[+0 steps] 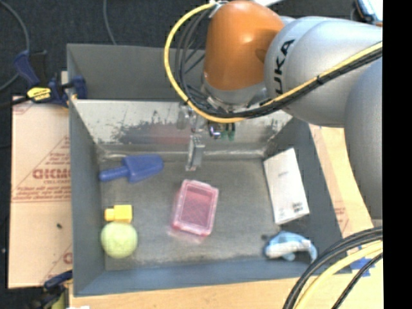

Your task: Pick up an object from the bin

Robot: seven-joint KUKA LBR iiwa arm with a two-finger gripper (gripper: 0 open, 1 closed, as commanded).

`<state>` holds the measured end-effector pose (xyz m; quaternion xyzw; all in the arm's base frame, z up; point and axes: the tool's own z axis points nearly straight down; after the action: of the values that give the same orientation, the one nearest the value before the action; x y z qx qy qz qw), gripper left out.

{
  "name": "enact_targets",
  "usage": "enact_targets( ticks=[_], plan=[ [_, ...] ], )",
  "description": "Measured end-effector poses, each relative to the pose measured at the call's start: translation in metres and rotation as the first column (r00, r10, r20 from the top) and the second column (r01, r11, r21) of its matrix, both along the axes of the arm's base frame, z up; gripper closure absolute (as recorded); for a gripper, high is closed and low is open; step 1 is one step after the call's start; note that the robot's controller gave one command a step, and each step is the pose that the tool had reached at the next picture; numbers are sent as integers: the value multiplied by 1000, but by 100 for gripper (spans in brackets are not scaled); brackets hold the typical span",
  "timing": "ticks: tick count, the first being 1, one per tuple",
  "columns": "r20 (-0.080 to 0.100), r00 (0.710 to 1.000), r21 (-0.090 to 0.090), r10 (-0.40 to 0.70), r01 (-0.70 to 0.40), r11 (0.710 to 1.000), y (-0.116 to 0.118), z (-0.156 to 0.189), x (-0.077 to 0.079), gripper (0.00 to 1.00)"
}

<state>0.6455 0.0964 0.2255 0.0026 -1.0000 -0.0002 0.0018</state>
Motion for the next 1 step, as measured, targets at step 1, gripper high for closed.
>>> enact_targets(
  ticks=[1],
  plan=[
    [8, 1000, 1, -3, 3, 1000, -1, 6, 1, 0]
  ],
)
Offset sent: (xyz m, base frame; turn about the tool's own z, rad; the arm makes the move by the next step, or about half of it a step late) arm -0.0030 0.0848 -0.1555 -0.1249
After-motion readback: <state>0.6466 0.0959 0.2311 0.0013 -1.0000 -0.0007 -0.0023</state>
